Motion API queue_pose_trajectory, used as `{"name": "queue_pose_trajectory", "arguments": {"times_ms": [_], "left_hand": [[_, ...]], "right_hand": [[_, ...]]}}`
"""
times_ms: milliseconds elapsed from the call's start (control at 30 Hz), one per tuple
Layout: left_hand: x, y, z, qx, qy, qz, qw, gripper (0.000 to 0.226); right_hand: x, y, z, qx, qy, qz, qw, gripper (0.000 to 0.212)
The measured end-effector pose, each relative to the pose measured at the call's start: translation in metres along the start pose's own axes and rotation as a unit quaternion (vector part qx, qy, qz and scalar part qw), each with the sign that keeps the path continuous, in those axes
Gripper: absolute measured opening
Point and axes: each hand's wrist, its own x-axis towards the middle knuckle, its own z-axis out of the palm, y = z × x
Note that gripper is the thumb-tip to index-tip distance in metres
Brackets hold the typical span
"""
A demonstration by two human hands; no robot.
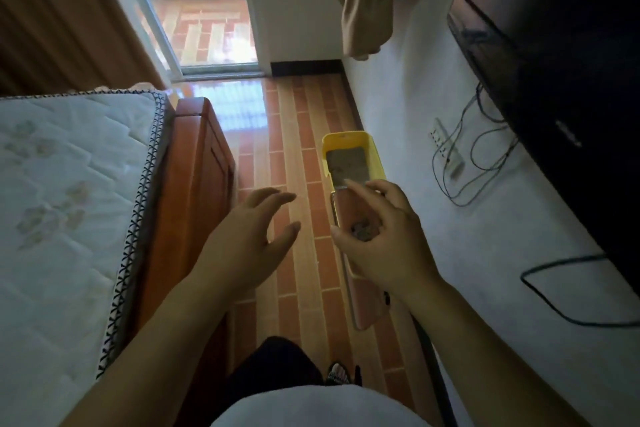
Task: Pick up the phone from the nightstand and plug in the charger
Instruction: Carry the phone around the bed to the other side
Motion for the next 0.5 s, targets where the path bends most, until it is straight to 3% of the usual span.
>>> {"name": "queue_pose_trajectory", "arguments": {"times_ms": [233,500], "left_hand": [[0.118,-0.080,-0.040,-0.002,0.060,-0.044,0.997,0.046],[0.272,-0.174,-0.123,0.006,0.131,-0.053,0.990,0.041]], "right_hand": [[0.156,-0.007,0.072,-0.005,-0.062,-0.050,0.997,0.065],[0.347,-0.040,0.133,-0.040,-0.069,-0.101,0.992,0.065]]}}
